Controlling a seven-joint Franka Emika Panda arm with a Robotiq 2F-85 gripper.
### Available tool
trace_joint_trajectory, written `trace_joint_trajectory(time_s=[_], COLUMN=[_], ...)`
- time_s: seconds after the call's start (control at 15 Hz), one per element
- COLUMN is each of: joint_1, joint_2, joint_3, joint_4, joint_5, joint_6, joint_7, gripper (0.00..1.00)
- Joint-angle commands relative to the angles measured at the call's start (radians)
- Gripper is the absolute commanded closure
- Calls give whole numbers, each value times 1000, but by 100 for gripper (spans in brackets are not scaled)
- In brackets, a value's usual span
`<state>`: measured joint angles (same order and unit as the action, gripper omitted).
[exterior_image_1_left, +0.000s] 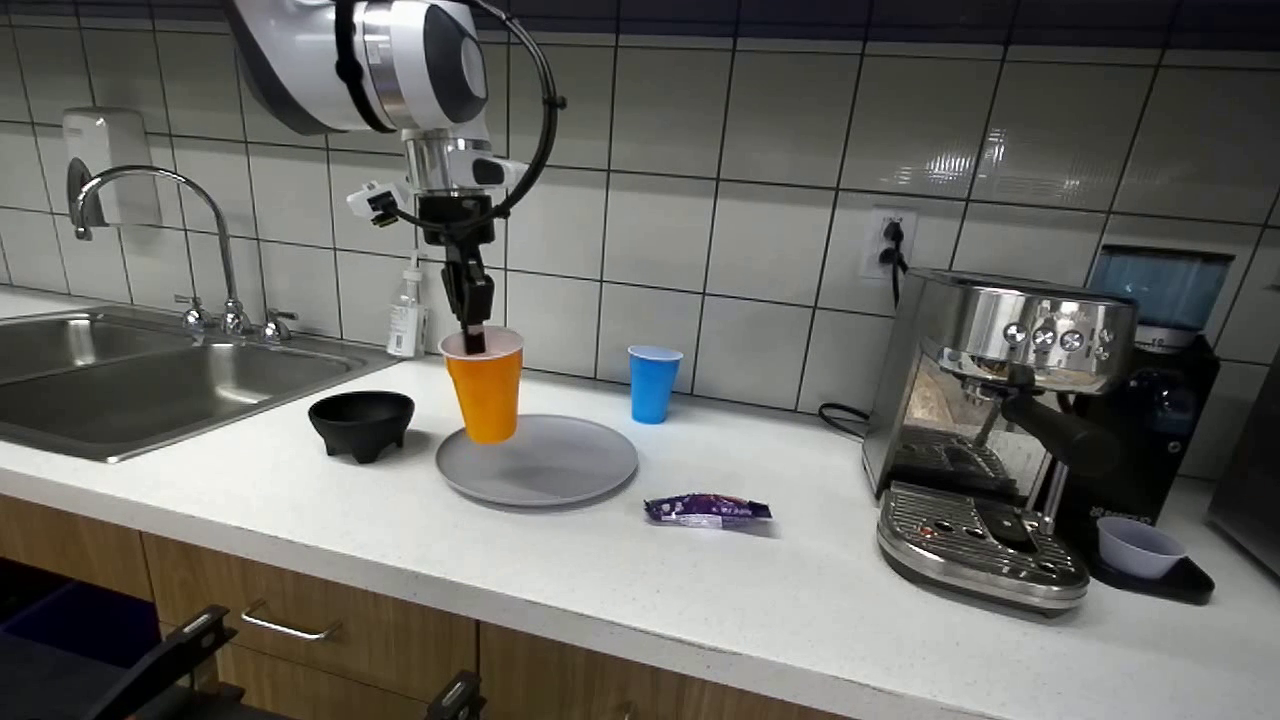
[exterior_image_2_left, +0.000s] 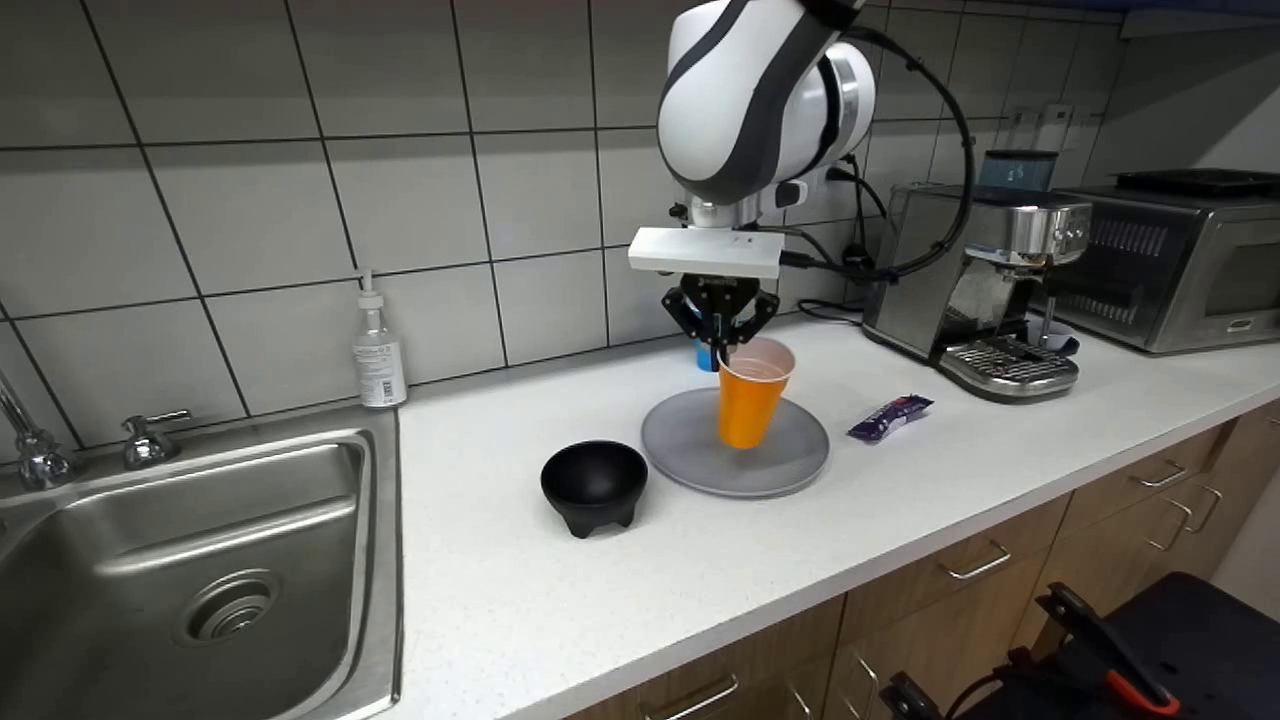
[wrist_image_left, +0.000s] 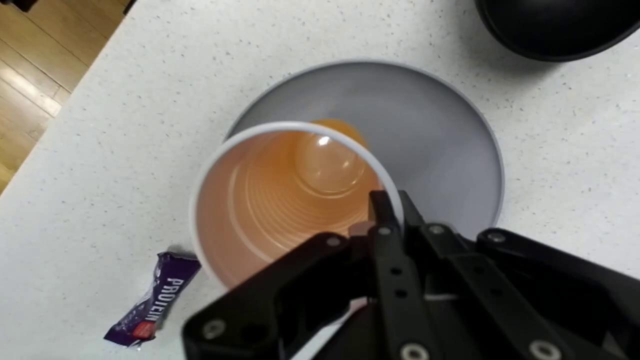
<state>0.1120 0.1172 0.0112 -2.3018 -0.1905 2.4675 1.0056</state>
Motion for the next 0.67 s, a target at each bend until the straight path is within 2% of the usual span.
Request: trace_joint_trajectory(time_s=[0.0, 0.6], joint_1=[3, 38], joint_2=[117, 280], joint_3=[1, -18], joint_4=[148, 331], joint_5=[-7, 14], joint_6=[-48, -80], joint_7=[-39, -91], gripper=[99, 99])
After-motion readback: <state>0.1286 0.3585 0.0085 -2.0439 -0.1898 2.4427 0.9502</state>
